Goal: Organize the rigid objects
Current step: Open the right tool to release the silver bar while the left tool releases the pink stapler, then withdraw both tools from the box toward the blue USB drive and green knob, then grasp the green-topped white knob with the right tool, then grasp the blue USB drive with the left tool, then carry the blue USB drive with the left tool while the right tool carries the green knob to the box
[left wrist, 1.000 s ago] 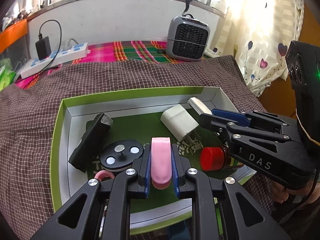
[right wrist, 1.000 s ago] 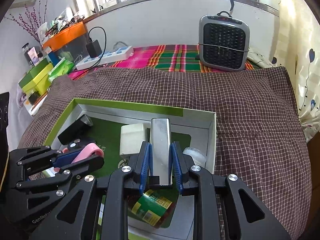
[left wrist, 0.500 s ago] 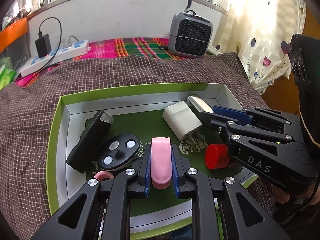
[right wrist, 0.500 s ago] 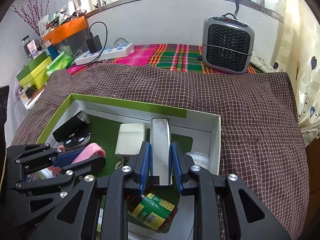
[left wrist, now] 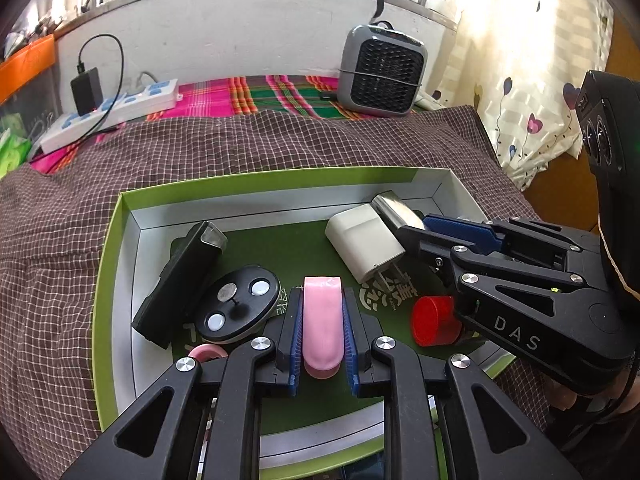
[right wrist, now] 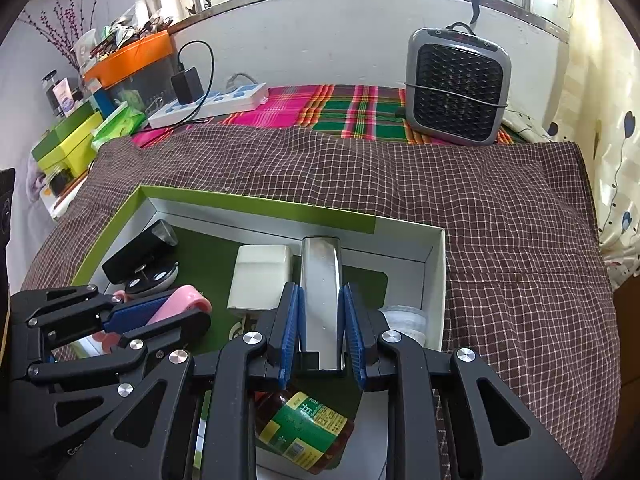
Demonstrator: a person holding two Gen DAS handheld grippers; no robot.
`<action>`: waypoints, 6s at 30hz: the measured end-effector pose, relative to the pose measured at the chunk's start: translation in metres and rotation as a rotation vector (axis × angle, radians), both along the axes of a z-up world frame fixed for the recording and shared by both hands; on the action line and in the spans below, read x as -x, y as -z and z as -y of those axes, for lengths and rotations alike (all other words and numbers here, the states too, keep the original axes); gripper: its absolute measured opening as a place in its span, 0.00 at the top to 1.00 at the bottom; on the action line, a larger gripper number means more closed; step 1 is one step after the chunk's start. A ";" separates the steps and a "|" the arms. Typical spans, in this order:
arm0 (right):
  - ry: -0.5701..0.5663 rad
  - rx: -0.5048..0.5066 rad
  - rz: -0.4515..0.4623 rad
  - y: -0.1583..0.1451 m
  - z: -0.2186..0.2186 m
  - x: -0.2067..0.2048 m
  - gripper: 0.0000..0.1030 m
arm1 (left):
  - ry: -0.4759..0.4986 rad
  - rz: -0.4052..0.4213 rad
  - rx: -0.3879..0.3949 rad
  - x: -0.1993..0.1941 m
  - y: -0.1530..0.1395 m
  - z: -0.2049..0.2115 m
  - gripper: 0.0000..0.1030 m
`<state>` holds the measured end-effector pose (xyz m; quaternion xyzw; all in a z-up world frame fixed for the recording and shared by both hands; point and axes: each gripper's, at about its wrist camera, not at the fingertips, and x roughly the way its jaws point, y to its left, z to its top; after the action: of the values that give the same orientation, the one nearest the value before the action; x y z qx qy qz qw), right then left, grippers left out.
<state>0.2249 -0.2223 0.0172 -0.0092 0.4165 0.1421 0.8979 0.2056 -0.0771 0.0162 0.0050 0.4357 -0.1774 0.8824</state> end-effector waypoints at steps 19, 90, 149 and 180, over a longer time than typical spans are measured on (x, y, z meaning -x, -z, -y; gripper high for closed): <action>0.011 0.010 0.016 -0.004 -0.002 0.005 0.76 | -0.013 0.005 -0.005 0.006 -0.003 -0.001 0.74; 0.030 -0.017 0.023 0.007 -0.043 0.120 0.48 | -0.145 0.020 0.107 0.140 -0.001 -0.094 0.66; 0.143 -0.062 0.098 0.000 0.035 0.141 0.66 | -0.084 0.029 -0.105 0.106 0.012 0.003 0.65; 0.142 -0.050 0.085 0.005 0.034 0.140 0.66 | -0.107 0.038 -0.040 0.111 0.012 -0.006 0.80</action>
<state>0.0852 -0.2564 0.0124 0.0369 0.3738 0.0879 0.9226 0.0950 -0.0713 0.0046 0.0026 0.4220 -0.1210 0.8985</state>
